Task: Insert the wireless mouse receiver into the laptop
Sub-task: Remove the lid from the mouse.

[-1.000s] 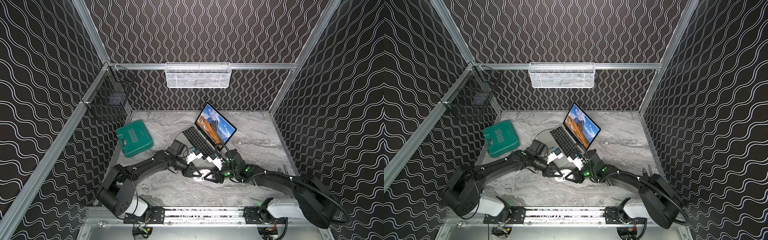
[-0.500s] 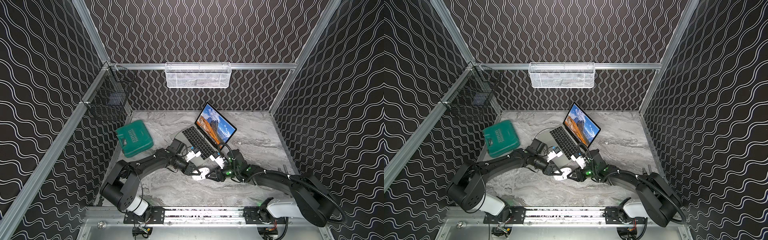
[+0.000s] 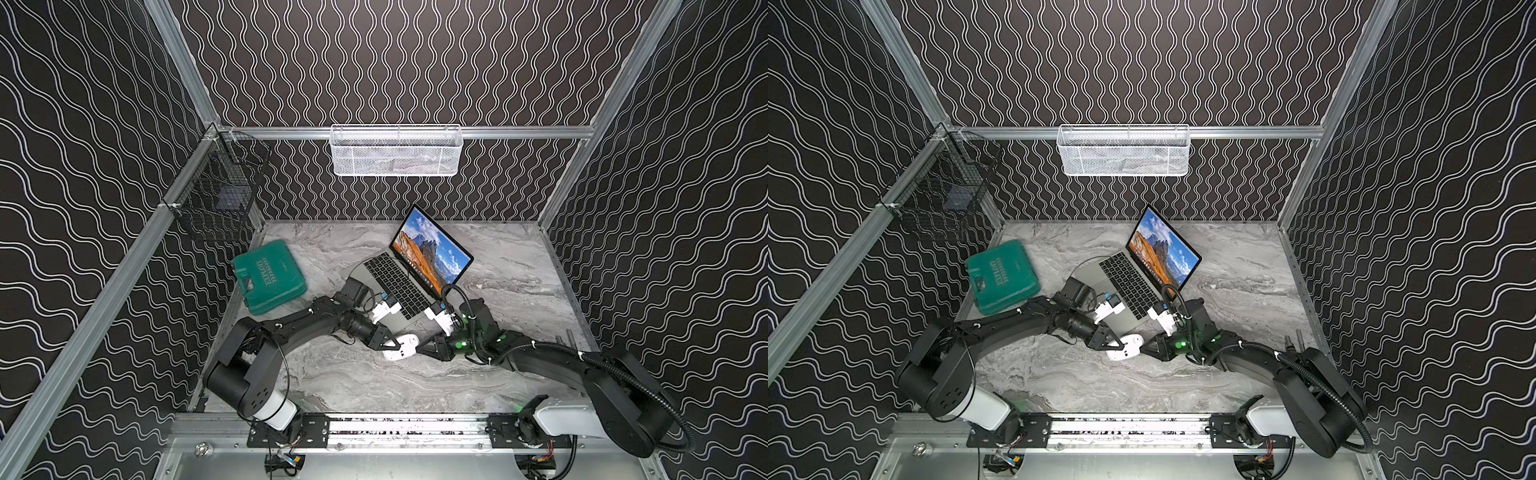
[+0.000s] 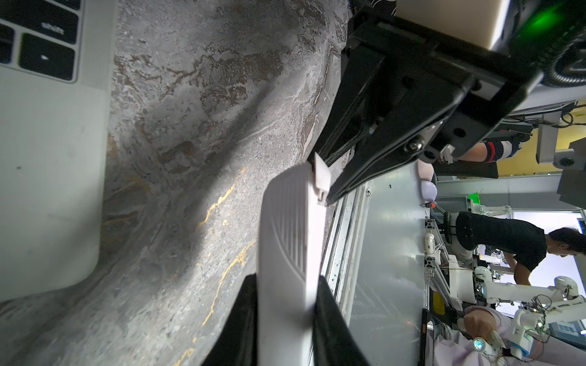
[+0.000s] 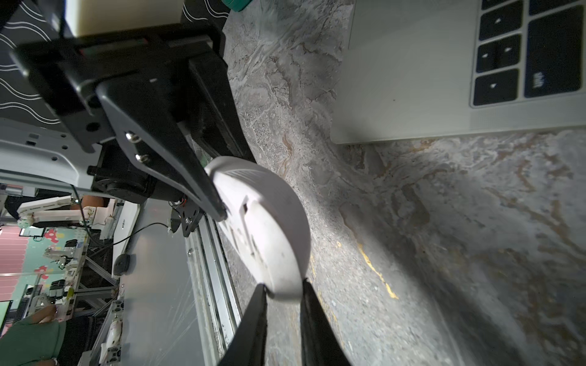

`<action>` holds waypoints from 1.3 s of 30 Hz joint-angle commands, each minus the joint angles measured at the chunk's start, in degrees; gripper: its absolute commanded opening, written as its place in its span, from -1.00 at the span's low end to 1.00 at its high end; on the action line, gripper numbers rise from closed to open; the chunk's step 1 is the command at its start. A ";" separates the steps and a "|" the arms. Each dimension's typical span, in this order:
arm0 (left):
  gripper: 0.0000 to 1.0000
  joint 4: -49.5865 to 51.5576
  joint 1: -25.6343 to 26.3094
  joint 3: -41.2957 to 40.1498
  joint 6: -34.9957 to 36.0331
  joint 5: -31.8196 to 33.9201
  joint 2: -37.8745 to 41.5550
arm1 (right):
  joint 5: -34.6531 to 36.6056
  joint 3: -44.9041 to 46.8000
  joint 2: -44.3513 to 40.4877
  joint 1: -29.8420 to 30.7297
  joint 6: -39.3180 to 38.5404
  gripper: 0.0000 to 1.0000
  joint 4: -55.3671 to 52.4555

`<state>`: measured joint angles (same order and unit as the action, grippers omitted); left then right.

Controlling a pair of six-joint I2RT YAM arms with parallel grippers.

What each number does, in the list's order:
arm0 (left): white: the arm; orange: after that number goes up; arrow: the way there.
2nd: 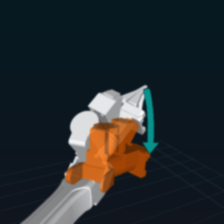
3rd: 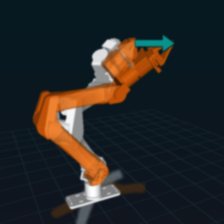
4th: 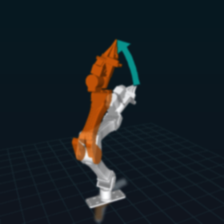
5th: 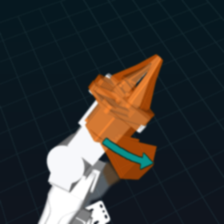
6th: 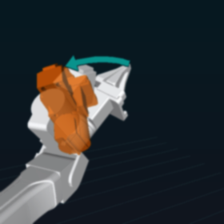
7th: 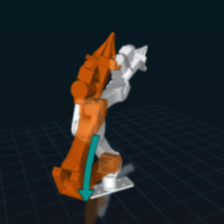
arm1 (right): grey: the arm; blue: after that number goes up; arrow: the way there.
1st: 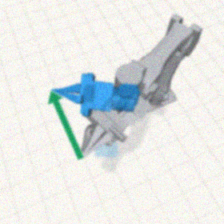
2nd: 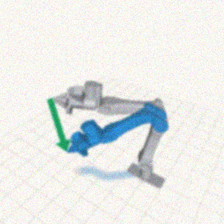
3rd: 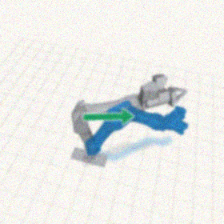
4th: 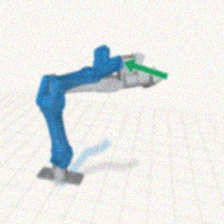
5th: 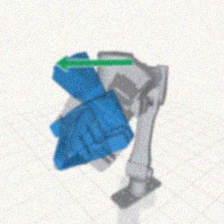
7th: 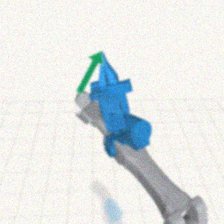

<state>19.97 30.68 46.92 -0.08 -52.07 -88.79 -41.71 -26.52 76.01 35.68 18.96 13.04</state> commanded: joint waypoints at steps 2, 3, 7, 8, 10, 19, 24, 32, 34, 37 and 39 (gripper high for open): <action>-1.00 -0.95 -0.04 -0.08 -0.73 -0.55 -0.23 | -5.89 0.58 0.10 -0.33 2.68 -0.56 8.61; -1.00 -0.99 -0.05 -0.04 -0.74 -0.76 -0.32 | -6.14 0.76 0.19 -0.43 3.18 -0.55 9.43; -1.00 -0.96 -0.08 0.13 -0.86 -1.14 -0.99 | -7.17 1.34 0.12 -1.01 4.65 -0.45 11.81; -1.00 -1.21 0.00 0.07 -1.00 -1.52 -1.03 | -7.31 1.39 0.01 -0.97 4.72 -0.41 11.94; -1.00 -1.60 -0.07 0.06 -1.37 -2.01 -1.11 | -7.45 1.39 -0.23 -1.03 4.87 -0.38 12.16; -1.00 -0.02 -0.09 0.66 -0.97 0.05 -2.17 | -6.94 0.95 -2.10 -1.20 4.18 -0.44 9.78; -1.00 -0.10 -0.13 0.60 -1.22 0.58 -1.96 | -6.32 0.94 -2.14 -1.20 3.74 -0.48 8.59; -1.00 -3.56 -0.17 -0.49 -2.60 -3.69 -0.74 | -7.26 1.39 0.68 -1.14 4.60 -0.48 10.93; -1.00 -3.55 -0.11 -0.57 -2.48 -3.79 -0.42 | -7.72 1.33 1.46 -1.21 5.15 -0.49 12.22; -1.00 -3.29 -0.14 -0.51 -2.32 -3.91 -0.59 | -8.43 1.32 2.20 -1.10 5.95 -0.58 13.86; -1.00 -2.68 -0.10 -0.36 -2.09 -2.79 -0.61 | -8.80 1.30 1.99 -1.12 6.38 -0.76 14.45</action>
<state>17.69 30.65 46.48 -2.04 -53.98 -89.52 -48.95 -25.26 78.11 34.44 24.40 23.68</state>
